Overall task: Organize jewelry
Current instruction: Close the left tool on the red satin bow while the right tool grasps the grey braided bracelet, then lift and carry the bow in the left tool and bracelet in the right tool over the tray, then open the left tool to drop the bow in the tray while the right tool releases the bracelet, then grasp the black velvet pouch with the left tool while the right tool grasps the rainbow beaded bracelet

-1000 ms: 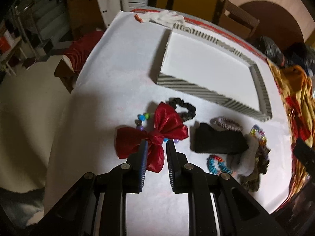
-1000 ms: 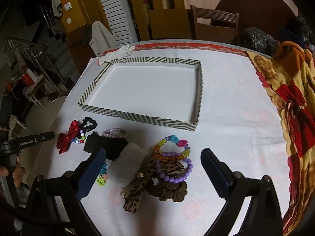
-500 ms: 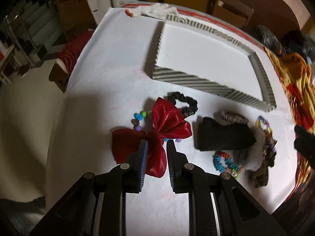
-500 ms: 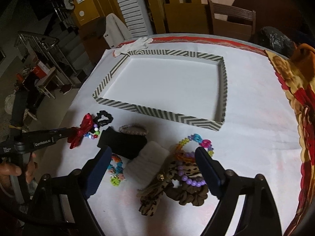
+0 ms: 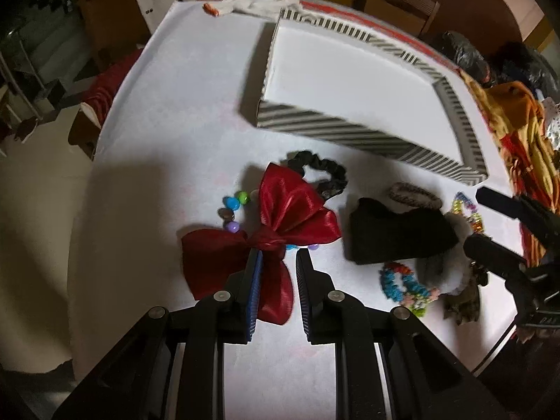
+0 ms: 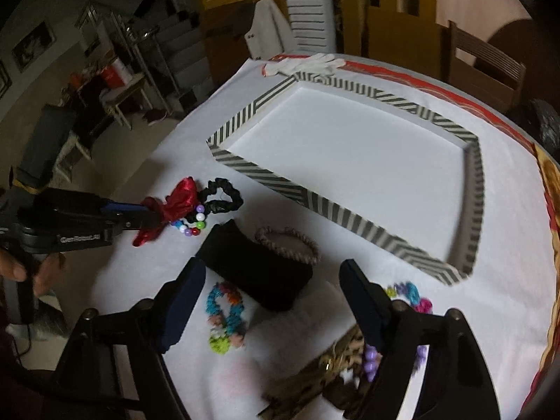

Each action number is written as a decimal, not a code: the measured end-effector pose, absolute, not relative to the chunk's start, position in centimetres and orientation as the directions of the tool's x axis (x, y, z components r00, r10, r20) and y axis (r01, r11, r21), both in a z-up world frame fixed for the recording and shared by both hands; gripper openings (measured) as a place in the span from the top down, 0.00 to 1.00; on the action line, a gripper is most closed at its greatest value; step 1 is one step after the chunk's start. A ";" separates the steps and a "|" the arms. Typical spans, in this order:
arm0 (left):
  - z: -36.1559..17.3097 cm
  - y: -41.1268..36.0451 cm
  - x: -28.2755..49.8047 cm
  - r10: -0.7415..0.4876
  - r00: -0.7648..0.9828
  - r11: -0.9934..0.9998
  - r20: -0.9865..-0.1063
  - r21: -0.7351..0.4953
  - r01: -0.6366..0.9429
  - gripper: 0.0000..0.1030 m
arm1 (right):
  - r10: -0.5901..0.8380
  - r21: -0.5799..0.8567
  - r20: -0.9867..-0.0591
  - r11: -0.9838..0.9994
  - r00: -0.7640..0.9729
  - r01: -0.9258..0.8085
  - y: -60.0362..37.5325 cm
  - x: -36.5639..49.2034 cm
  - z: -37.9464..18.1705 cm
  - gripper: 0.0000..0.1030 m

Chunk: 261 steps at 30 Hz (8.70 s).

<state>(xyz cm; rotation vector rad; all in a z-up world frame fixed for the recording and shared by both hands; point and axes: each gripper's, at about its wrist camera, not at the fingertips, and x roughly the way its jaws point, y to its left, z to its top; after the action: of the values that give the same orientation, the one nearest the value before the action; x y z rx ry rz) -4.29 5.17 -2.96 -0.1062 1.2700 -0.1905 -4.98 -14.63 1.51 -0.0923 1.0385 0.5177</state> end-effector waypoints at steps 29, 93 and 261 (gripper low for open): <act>1.6 5.8 -4.2 -0.216 0.381 0.976 -0.899 -0.194 0.096 0.98 | 0.513 0.341 -0.780 0.829 0.358 -0.444 -16.5 -2.7 2.4 0.99; 2.7 3.3 -1.4 -0.186 0.405 0.983 -0.895 -0.173 0.068 0.98 | 0.456 0.363 -0.851 0.869 0.261 -0.336 -13.3 0.2 -0.6 0.94; -3.8 -2.0 -3.0 -0.282 0.255 0.957 -0.925 -0.291 0.002 0.62 | 0.243 0.250 -0.890 0.968 0.386 -0.031 -28.0 -4.5 -2.9 0.51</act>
<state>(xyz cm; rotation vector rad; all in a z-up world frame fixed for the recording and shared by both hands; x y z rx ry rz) -3.00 -2.04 -3.76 -0.2501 1.3020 -0.1959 -4.50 -27.95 -2.89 0.2047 1.1640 0.1761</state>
